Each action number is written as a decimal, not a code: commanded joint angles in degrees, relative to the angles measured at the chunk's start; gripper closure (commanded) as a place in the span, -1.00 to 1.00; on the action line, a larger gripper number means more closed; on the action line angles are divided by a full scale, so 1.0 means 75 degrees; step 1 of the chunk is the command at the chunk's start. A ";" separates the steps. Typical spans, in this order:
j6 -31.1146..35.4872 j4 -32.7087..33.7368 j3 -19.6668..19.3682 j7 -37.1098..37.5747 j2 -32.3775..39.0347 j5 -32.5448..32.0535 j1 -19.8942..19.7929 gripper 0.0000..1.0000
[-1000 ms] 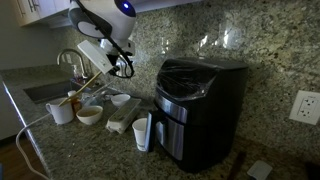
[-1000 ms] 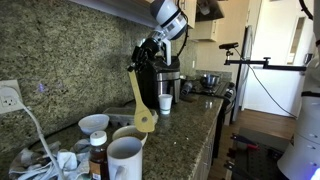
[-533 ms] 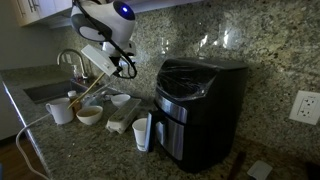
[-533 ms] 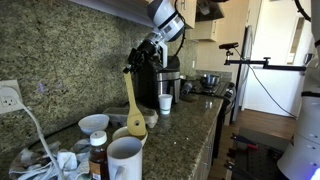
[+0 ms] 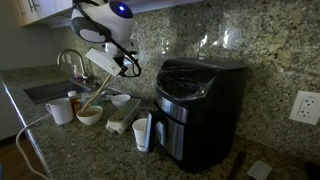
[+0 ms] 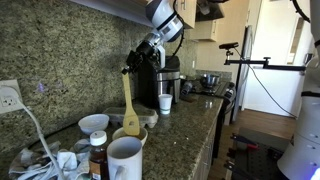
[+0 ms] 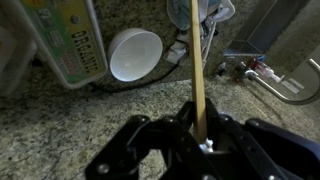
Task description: Use the wooden spoon to stir the contents in the white bowl
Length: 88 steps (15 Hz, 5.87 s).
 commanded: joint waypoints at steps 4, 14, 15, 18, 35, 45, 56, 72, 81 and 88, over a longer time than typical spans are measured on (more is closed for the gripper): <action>0.1023 -0.0180 0.0164 -0.0895 -0.0075 0.0450 0.0070 0.89; 0.0870 -0.0104 0.0190 -0.0746 0.0069 0.0227 0.0060 0.71; 0.0870 -0.0104 0.0190 -0.0746 0.0069 0.0227 0.0060 0.71; 0.0870 -0.0104 0.0190 -0.0746 0.0069 0.0227 0.0060 0.71; 0.1321 -0.0129 0.0667 -0.1287 0.0338 0.0109 0.0314 0.89; 0.1261 -0.0222 0.0462 -0.0724 0.0270 -0.0566 0.0337 0.90; 0.2987 -0.0124 0.0871 -0.0207 0.0358 -0.1705 0.0361 0.89; 0.2306 -0.0141 0.0864 -0.0323 0.0456 -0.1596 0.0507 0.89; 0.3215 -0.0074 0.1572 -0.0946 0.0558 -0.1334 0.0163 0.89; 0.2496 -0.0084 0.1546 -0.1833 0.0545 -0.0099 0.0265 0.89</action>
